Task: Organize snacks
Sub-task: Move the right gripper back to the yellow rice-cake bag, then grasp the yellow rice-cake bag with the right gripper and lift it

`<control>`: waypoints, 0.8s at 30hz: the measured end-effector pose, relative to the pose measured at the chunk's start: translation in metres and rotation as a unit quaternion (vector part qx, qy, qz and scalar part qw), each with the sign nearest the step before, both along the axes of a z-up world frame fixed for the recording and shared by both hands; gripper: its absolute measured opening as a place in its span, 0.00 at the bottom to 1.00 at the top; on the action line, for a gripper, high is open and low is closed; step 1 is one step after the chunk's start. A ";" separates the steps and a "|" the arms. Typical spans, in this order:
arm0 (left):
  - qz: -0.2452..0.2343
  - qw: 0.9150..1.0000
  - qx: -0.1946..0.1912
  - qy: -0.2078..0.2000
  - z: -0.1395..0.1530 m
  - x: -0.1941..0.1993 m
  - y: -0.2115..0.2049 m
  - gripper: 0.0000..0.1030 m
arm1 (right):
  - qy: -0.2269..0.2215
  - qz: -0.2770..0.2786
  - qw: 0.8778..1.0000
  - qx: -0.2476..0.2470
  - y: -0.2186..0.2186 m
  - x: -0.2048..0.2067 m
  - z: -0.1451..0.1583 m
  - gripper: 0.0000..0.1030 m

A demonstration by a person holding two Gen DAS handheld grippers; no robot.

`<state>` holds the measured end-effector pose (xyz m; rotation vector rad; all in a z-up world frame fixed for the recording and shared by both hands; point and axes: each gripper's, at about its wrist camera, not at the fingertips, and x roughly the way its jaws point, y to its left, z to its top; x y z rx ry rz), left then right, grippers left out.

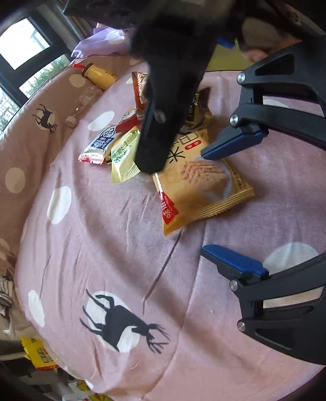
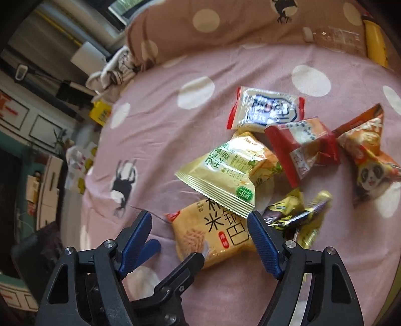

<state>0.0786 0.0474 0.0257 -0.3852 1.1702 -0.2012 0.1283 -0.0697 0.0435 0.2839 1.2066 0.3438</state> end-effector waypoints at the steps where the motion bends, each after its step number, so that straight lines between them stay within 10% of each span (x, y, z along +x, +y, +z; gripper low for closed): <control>1: 0.005 1.000 -0.002 -0.003 -0.001 0.002 0.000 0.64 | 0.009 0.006 1.000 -0.007 0.004 0.003 -0.006 0.78; 12: -0.012 0.998 -0.057 0.000 -0.002 0.003 0.003 0.38 | 0.005 0.061 0.995 -0.078 0.029 0.008 -0.022 0.78; 24: -0.079 0.993 0.018 -0.092 0.049 -0.047 -0.028 0.29 | -0.060 0.031 0.997 -0.028 0.001 -0.049 0.017 0.68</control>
